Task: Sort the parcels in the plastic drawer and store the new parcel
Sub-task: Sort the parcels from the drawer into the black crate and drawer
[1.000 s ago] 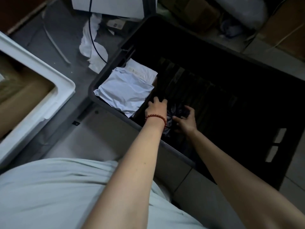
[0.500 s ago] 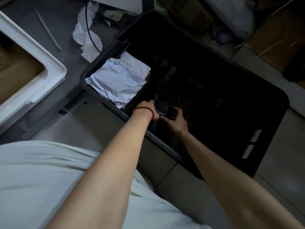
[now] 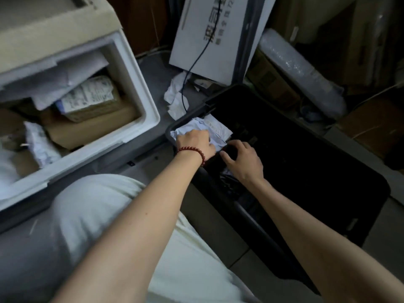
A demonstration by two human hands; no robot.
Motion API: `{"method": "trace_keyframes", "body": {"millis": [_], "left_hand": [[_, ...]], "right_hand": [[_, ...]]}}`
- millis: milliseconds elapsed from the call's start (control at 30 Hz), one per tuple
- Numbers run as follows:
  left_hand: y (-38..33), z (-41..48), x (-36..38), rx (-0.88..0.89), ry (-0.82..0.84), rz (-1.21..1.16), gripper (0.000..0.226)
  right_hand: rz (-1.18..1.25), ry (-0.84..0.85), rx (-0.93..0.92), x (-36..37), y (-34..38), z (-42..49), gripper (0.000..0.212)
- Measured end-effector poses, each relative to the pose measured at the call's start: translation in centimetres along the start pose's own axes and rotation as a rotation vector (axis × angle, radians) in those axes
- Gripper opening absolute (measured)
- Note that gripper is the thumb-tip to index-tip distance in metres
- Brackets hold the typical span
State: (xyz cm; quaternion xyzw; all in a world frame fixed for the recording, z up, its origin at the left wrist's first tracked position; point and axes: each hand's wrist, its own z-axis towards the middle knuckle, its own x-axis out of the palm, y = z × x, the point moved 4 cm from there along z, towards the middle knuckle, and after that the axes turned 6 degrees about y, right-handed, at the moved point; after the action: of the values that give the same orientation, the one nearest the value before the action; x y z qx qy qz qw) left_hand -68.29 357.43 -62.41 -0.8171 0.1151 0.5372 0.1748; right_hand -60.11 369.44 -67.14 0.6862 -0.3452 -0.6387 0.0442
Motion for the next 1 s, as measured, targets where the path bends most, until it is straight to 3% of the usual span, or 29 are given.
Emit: {"method": "trace_keyframes", "body": {"millis": [267, 467, 600, 767, 1000], "left_hand": [[12.7, -8.4, -9.6, -0.240, -0.236, -0.089, 0.026], [22.5, -15.3, -12.5, -0.459, -0.357, -0.145, 0.028], [27.2, -19.2, -11.7, -0.588, -0.411, -0.187, 0.032], [31.1, -21.3, -8.6, -0.669, -0.469, -0.264, 0.037], [32.4, -18.3, -6.7, -0.637, -0.466, -0.326, 0.045]], "right_hand": [[0.056, -0.009, -0.370, -1.1, 15.7, -0.7, 0.045], [0.042, 0.064, -0.559, -0.4, 26.0, -1.8, 0.050], [0.017, 0.184, -0.558, 1.5, 31.5, -2.5, 0.065], [-0.005, 0.232, -0.601, 4.4, 34.8, -4.1, 0.065], [-0.089, 0.330, -0.613, 7.7, 34.9, -2.3, 0.066]]}}
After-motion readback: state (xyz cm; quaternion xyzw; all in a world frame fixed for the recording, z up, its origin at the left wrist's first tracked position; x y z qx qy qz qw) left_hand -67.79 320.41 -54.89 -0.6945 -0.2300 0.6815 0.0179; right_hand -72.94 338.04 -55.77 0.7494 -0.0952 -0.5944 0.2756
